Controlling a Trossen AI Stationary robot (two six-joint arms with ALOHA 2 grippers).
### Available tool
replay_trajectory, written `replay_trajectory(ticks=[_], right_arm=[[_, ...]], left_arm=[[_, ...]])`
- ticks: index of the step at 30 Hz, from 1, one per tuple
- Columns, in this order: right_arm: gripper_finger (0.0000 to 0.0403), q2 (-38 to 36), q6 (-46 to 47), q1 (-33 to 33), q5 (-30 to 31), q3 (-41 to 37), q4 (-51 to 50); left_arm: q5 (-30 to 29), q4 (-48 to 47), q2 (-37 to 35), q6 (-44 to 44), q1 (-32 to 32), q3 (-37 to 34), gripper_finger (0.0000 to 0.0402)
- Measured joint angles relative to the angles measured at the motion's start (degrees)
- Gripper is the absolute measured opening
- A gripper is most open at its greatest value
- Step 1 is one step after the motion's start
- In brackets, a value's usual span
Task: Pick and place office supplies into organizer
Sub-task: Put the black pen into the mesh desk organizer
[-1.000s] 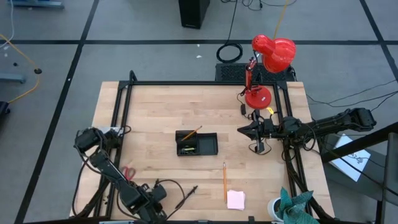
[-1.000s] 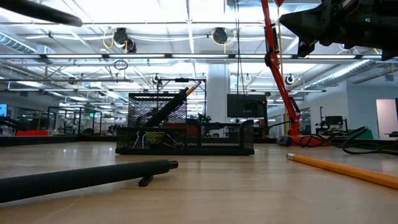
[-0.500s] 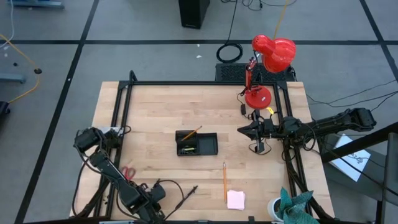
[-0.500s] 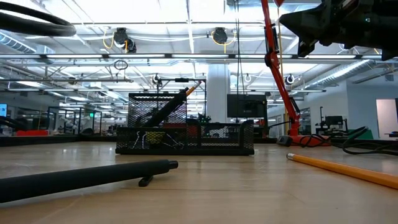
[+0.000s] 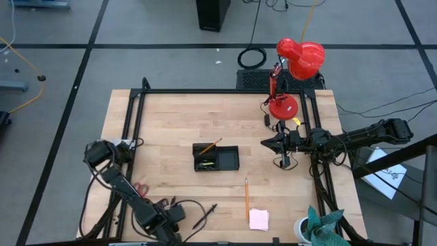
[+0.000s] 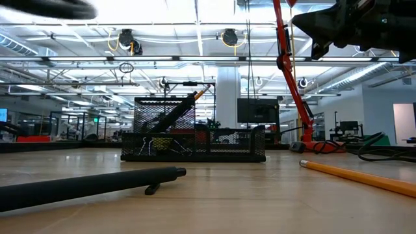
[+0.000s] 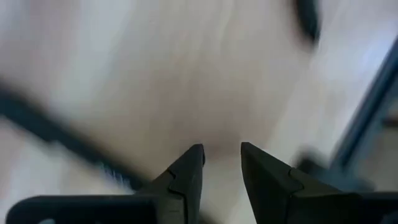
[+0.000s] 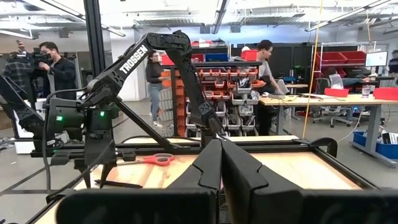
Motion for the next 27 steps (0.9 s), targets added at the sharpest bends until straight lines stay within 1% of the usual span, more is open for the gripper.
replay_trajectory(ticks=[2, 4, 5, 8, 13, 16, 20, 27], right_arm=[[0.0004, 0.02, -0.04, 0.0, 0.0, 0.01, 0.0], [0.0004, 0.0, -0.09, 0.0, 0.0, 0.0, 0.02], [0.0004, 0.0, -0.07, 0.0, 0.01, 0.0, 0.0], [0.0004, 0.02, -0.07, 0.0, 0.0, 0.0, 0.02], [0.0004, 0.02, -0.08, 0.0, 0.01, 0.0, 0.0], [0.0004, 0.02, -0.09, 0.0, 0.0, 0.01, 0.0], [0.0004, 0.02, -0.09, 0.0, 0.0, 0.0, 0.0], [0.0004, 0.02, -0.11, 0.0, 0.0, 0.01, -0.01]], left_arm=[[-4.84, -0.06, 0.34, 2.73, 1.05, 1.15, 0.0117], [-7.81, -0.2, 0.33, 5.51, 1.98, 2.8, 0.0117], [-8.36, -0.41, 0.22, 6.45, 2.32, 3.78, 0.0117], [-7.69, -5.66, 0.12, 4.56, 3.28, 6.48, 0.0117], [-7.44, -21.14, -0.01, -3.58, 5.63, 10.39, 0.0117], [-4.07, -27.84, -0.01, -7.81, 5.9, 10.65, 0.0117], [0.73, -28.94, -0.07, -11.79, 6.85, 8.94, 0.0117], [1.77, -27.95, -0.07, -14.8, 6.87, 7.14, 0.0117]])
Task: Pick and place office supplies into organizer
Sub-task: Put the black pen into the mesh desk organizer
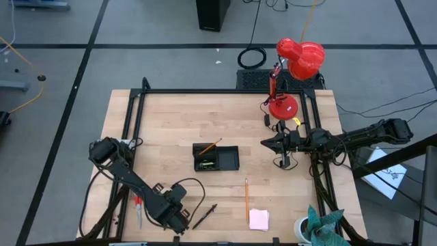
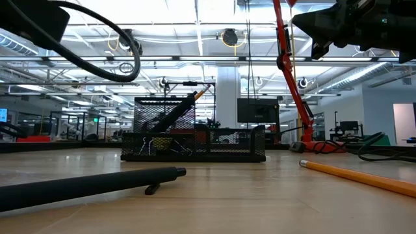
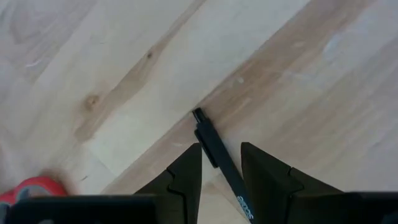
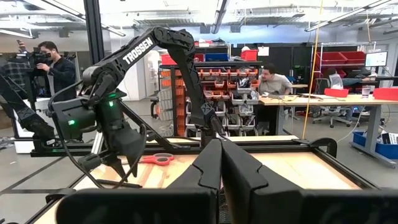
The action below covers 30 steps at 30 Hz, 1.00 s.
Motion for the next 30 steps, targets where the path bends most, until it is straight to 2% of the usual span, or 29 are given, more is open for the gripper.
replay_trajectory(ticks=[19, 24, 30], right_arm=[[0.0004, -0.02, 0.02, 0.0, 0.0, 0.02, -0.04], [0.0004, 0.0, 0.02, 0.0, 0.0, -0.01, -0.01], [0.0004, 0.0, 0.03, 0.0, 0.0, 0.0, 0.01]], left_arm=[[1.57, 13.12, -0.17, -2.42, -0.7, -8.52, 0.0118], [1.54, 13.57, -0.07, -2.24, -0.9, -8.68, 0.0118], [-0.35, 15.09, 0.09, 1.93, -1.87, -9.21, 0.0118]])
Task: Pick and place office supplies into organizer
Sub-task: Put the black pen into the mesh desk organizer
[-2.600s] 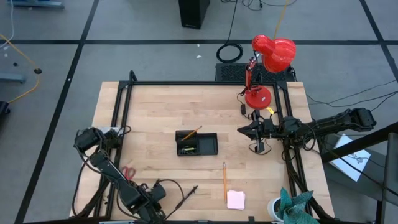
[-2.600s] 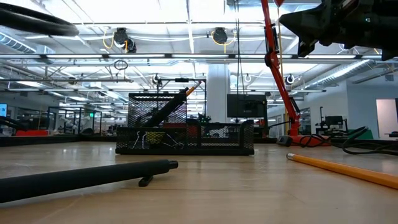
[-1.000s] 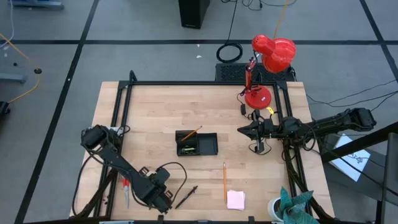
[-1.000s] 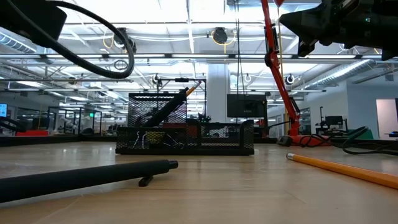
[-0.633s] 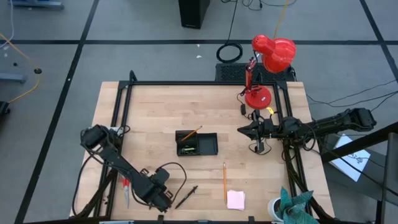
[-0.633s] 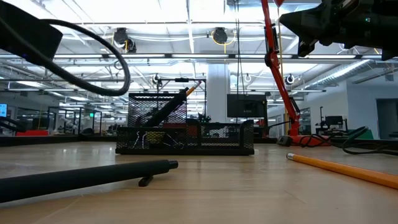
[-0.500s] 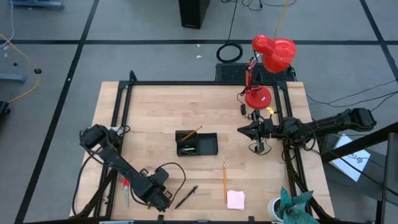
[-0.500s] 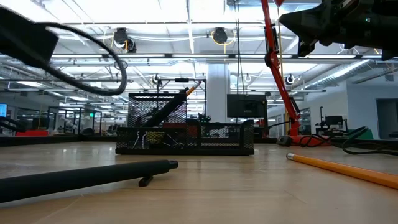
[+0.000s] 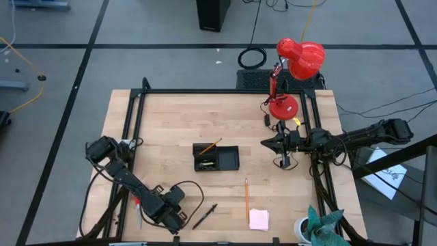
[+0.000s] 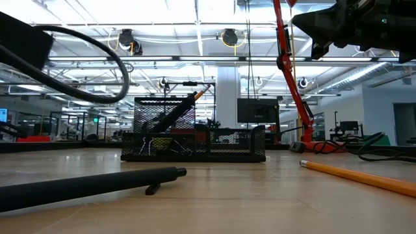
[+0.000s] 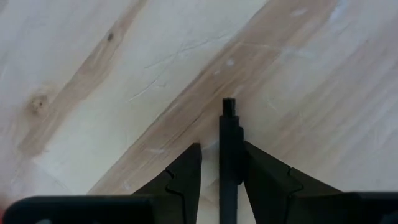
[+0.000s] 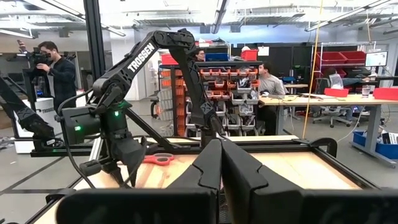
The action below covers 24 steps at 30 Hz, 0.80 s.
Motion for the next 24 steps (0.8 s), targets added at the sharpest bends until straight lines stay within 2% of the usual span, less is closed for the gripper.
replay_trajectory(ticks=[8, 12, 17, 22, 24], right_arm=[[0.0004, 0.0, 0.06, 0.0, 0.0, 0.01, 0.0], [0.0004, 0.0, 0.01, 0.0, 0.0, -0.01, 0.0], [0.0004, 0.0, 0.01, 0.0, 0.01, 0.01, 0.0], [0.0004, 0.0, 0.1, 0.0, 0.0, 0.01, 0.0], [0.0004, 0.0, 0.16, 0.0, 0.0, -0.01, -0.03]], left_arm=[[-1.93, 2.22, 1.66, 2.96, -0.79, -1.28, 0.0117], [-6.53, 2.85, 1.65, 5.89, -1.56, -1.38, 0.0117], [-14.33, 5.24, 1.12, 7.64, -2.02, -1.76, 0.0096], [-29.52, 6.03, 0.92, 8.76, -2.16, -2.11, 0.0038], [-33.77, 5.84, 0.73, 8.82, -1.88, -2.05, 0.0013]])
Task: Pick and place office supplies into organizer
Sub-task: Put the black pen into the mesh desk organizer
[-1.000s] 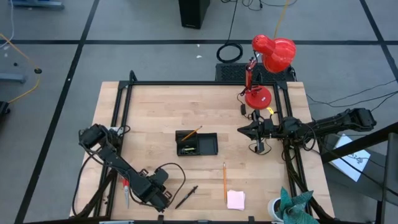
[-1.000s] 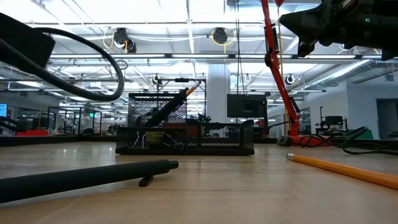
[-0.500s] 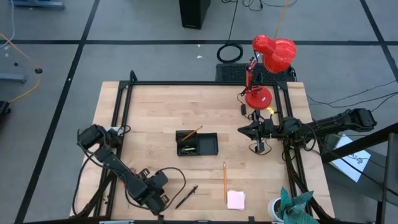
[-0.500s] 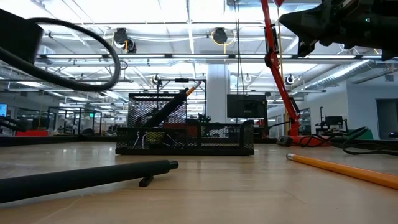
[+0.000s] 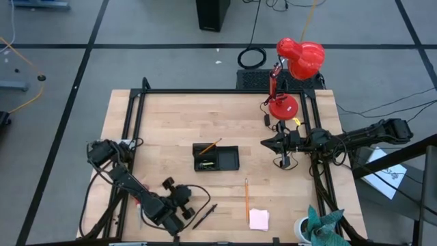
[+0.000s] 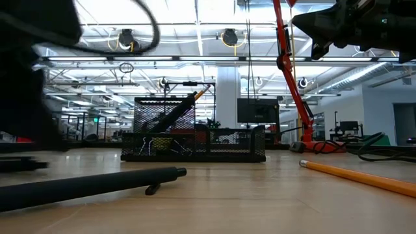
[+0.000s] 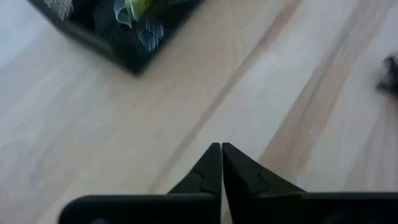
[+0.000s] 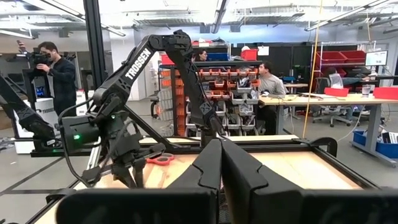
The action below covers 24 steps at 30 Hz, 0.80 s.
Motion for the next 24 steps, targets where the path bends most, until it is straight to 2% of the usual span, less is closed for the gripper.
replay_trajectory(ticks=[4, 9, 13, 16, 21, 24], right_arm=[[0.0004, 0.0, -0.02, 0.0, 0.0, 0.02, -0.01], [0.0004, 0.0, -0.02, 0.0, 0.0, 0.0, 0.0], [0.0004, 0.0, -0.11, 0.0, 0.0, 0.02, 0.0], [0.0004, 0.0, -0.17, 0.0, 0.0, 0.0, 0.0], [0.0004, 0.0, -0.19, 0.0, 0.0, 0.0, -0.02], [0.0004, 0.0, -0.19, 0.0, 0.0, 0.0, -0.02]], left_arm=[[-2.44, -0.37, -0.01, 1.58, 0.89, 0.01, 0.001], [-8.68, -0.23, -0.45, 5.64, 2.54, 0.04, 0.0009], [-8.59, 0.12, -2.45, 9.28, 4.21, 0.11, 0.0007], [-3.62, 0.03, -5.1, 14.23, 5.31, 0.14, 0.0018], [12.06, -0.3, -10.05, 19.73, 6.44, 0.24, 0.0035], [16.22, -1.27, -11.32, 20.19, 6.76, 0.26, 0.0057]])
